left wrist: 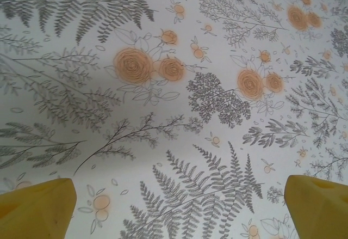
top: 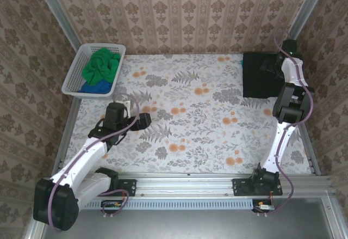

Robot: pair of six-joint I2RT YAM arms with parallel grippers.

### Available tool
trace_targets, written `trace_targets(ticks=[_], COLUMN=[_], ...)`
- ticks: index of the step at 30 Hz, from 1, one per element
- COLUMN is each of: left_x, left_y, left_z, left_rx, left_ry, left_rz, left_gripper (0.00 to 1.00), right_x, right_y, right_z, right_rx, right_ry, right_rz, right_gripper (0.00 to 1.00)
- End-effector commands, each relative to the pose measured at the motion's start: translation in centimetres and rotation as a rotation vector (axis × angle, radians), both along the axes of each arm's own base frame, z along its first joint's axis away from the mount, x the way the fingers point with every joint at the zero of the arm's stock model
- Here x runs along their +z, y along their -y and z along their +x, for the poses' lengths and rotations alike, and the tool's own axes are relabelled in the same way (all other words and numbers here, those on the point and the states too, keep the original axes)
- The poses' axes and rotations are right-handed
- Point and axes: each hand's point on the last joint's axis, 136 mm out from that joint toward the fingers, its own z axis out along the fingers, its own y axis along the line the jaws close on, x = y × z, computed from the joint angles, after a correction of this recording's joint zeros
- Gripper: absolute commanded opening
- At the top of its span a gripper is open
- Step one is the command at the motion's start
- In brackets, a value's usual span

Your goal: Fold and stack the t-shirts

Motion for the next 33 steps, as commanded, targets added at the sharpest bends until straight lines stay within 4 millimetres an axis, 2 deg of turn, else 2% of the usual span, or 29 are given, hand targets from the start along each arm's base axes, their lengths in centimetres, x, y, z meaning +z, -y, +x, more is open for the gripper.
trace_targets(ticks=[1,5,6,8,12,15,18,21,24,26,28,29,30,33], left_x=[-0.2,0.9,1.2,1.5,2.8,4.7,6.5,6.4,4.2,2.9,1.6,1.2,0.6,-0.2], left_y=[-1.7,-2.8,-3.1,-4.0,-6.2,-7.7,-9.0,-10.5,-10.6,-11.3,-12.6,-13.0,-13.2,-13.6], left_z=[-0.7,-0.6,-0.5,-0.1,1.2,1.9,2.5,3.4,4.4,5.0,5.1,5.3,5.5,6.7], left_rx=[0.063,0.102,0.113,0.156,0.264,0.342,0.381,0.415,0.318,0.324,0.392,0.414,0.42,0.422], left_ry=[-0.006,0.029,0.037,0.056,0.115,0.238,0.38,0.435,0.423,0.426,0.422,0.433,0.442,0.43], left_rz=[0.041,0.081,0.091,0.124,0.195,0.22,0.263,0.374,0.547,0.614,0.615,0.578,0.537,0.497], left_gripper=[1.0,1.0,1.0,1.0,1.0,1.0,1.0,1.0,1.0,1.0,1.0,1.0,1.0,1.0], right_x=[6.0,8.3,9.0,9.4,8.0,8.4,9.1,10.2,11.5,12.0,11.8,10.9,11.0,9.5], right_y=[-1.2,-2.9,-3.6,-6.6,-12.4,-16.2,-19.2,-21.8,-23.9,-25.0,-25.8,-26.0,-26.0,-25.5], right_z=[-0.5,-1.0,-0.4,0.8,2.3,2.3,1.3,-0.5,-3.3,-5.7,-8.4,-9.7,-11.2,-14.6], right_rx=[0.011,0.017,0.035,0.131,0.293,0.341,0.382,0.399,0.421,0.44,0.453,0.462,0.46,0.46], right_ry=[0.129,0.228,0.279,0.322,0.268,0.316,0.389,0.436,0.507,0.546,0.595,0.619,0.678,0.74], right_rz=[-0.016,0.012,0.017,0.007,-0.148,-0.182,-0.154,-0.139,-0.171,-0.174,-0.173,-0.164,-0.153,-0.167], right_gripper=[1.0,1.0,1.0,1.0,1.0,1.0,1.0,1.0,1.0,1.0,1.0,1.0,1.0,1.0])
